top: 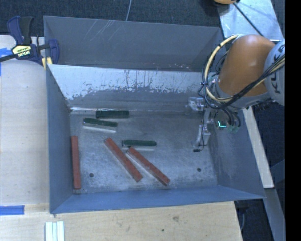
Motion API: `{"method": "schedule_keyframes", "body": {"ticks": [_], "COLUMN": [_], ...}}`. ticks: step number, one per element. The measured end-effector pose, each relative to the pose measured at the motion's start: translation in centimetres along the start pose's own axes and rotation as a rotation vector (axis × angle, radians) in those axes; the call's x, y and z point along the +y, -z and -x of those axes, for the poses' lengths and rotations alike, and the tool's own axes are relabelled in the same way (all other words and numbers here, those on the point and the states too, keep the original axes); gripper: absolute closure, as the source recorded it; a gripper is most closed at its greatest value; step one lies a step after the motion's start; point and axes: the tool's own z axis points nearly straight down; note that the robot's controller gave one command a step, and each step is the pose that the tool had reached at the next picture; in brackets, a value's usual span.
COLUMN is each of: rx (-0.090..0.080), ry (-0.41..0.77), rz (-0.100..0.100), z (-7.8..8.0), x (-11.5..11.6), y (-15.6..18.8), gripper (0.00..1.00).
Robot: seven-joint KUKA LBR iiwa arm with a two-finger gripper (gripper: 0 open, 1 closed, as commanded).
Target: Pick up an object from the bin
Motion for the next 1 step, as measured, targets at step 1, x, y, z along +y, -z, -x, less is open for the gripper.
{"method": "schedule_keyframes", "body": {"ticks": [1], "rx": [-0.008], "ry": [0.002], "rz": [-0.001], "z": [0.20], "x": [0.01], "y": [0.45], "gripper": [0.00]}}
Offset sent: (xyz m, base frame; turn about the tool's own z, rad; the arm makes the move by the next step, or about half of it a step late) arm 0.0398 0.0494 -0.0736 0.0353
